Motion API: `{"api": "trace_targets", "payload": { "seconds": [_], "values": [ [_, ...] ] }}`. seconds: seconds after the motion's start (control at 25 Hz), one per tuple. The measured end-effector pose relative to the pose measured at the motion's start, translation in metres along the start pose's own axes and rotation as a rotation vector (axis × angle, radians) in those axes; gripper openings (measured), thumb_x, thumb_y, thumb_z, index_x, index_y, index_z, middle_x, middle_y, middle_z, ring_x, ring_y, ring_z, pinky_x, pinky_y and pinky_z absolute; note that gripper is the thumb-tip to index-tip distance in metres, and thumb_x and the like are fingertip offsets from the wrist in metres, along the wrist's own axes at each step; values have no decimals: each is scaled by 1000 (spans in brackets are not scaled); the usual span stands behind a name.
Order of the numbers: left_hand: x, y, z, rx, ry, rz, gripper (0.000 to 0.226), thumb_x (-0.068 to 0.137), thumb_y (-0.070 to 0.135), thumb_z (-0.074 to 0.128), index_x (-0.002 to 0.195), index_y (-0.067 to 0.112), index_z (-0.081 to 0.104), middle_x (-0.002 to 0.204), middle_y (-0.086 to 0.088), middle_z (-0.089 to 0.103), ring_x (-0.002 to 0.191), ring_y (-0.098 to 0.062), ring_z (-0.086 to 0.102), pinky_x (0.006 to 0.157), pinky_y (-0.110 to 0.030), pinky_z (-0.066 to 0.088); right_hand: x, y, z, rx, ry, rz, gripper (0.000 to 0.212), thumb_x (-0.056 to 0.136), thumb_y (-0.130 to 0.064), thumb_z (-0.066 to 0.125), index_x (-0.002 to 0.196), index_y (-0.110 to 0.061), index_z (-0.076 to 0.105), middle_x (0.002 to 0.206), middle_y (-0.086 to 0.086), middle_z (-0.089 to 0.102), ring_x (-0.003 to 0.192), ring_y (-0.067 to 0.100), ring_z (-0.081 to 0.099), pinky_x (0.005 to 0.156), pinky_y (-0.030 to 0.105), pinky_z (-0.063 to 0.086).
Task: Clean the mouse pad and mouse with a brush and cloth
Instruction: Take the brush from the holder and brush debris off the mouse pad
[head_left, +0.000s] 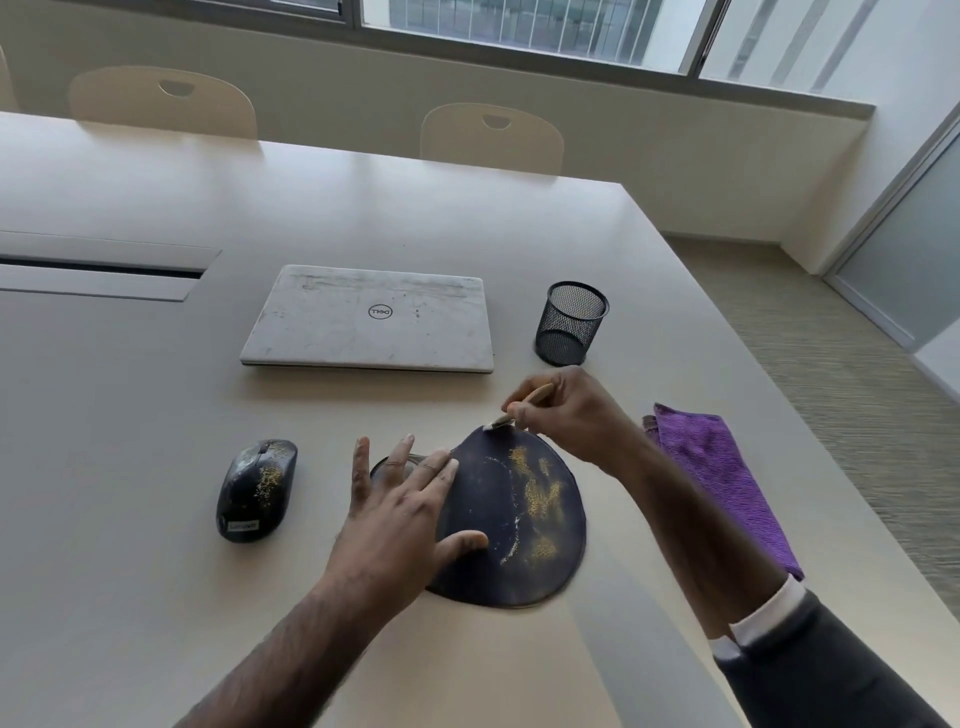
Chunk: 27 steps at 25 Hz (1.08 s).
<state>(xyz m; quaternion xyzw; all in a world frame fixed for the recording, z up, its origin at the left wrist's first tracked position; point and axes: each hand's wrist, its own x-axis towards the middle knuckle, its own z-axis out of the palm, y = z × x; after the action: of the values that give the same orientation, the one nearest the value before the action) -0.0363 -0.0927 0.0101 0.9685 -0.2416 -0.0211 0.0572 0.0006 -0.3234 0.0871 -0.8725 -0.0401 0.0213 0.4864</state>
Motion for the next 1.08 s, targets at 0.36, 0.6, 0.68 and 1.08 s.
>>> {"api": "trace_targets", "payload": {
  "seconds": [0.36,0.6,0.68,1.08],
  "values": [
    [-3,4,-4,23,-44,-21,100,81,86,5,163,28,10,170,13,11,157,-21,-13,116,-61,-25,-27,-10,-5,6,55,68,9,90,-10,73,83,-5,76,71,10,77,64,15,69,67,36,57],
    [-3,7,-8,29,-63,-24,103,78,87,2,163,29,10,170,13,11,157,-22,-13,115,-61,-26,-22,-15,18,-153,-15,38,15,90,-17,74,81,-5,74,68,6,75,61,15,68,69,42,60],
    [-3,8,-7,28,-58,-20,98,82,84,6,163,28,10,170,12,11,157,-22,-12,115,-61,-25,-27,-19,5,-162,-128,119,14,91,-12,73,83,-1,74,71,15,76,62,16,68,69,40,60],
    [-5,7,-5,22,-71,-34,101,80,84,-4,163,27,5,171,11,7,156,-24,-12,114,-61,-26,-34,-22,-2,-226,-29,149,17,88,-8,72,72,-3,71,64,13,74,55,18,70,61,37,61]
  ]
}}
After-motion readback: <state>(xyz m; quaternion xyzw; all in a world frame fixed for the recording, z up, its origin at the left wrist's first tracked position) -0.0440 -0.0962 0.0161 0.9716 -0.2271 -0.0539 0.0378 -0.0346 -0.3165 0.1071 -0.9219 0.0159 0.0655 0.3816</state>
